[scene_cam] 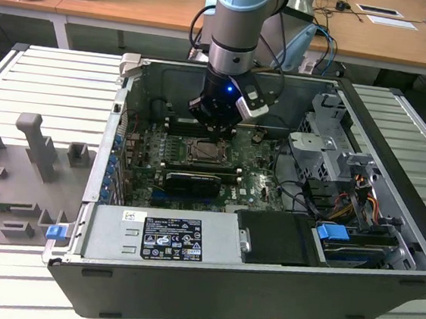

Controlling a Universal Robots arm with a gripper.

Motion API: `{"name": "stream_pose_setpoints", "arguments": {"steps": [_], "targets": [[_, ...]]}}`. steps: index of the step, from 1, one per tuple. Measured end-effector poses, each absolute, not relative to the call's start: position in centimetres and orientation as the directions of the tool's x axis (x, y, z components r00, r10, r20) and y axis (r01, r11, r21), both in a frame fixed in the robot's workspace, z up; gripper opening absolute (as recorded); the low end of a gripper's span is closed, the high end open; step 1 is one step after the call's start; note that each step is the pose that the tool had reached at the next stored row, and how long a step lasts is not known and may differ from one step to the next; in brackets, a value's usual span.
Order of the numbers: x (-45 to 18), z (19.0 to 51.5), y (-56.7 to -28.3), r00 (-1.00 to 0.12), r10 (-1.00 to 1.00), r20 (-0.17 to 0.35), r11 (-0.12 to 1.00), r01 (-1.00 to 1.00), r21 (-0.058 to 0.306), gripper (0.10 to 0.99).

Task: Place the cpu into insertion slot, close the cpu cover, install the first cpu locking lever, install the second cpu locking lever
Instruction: 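Install the first cpu locking lever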

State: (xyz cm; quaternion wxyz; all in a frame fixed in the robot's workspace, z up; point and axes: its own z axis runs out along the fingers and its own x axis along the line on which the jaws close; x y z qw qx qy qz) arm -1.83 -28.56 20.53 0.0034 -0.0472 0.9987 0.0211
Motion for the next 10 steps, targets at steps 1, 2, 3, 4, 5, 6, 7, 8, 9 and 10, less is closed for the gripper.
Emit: {"name": "stream_pose_setpoints", "arguments": {"steps": [1, 2, 3, 4, 5, 6, 7, 8, 9, 10], "targets": [[-1.83, 20.53, -28.56, -0.996, -0.094, -0.009, 0.995, -0.094, 0.042, 0.106], [-1.83, 20.53, -28.56, -0.996, -0.094, -0.009, 0.995, -0.094, 0.042, 0.106], [-1.82, 20.53, -28.57, -0.996, -0.094, -0.009, 0.995, -0.094, 0.041, 0.106], [-1.82, 20.51, -28.57, -0.996, -0.094, -0.008, 0.995, -0.094, 0.040, 0.106], [-1.82, 20.48, -28.57, -0.996, -0.094, -0.008, 0.995, -0.094, 0.040, 0.106], [-1.82, 20.45, -28.57, -0.996, -0.094, -0.008, 0.995, -0.094, 0.039, 0.106], [-1.83, 20.42, -28.57, -0.996, -0.094, -0.008, 0.995, -0.094, 0.038, 0.106], [-1.83, 20.39, -28.57, -0.996, -0.094, -0.008, 0.995, -0.094, 0.038, 0.106], [-1.83, 20.34, -28.57, -0.996, -0.094, -0.008, 0.995, -0.094, 0.035, 0.106], [-1.83, 20.35, -28.57, -0.996, -0.094, -0.008, 0.995, -0.094, 0.035, 0.106]]}}
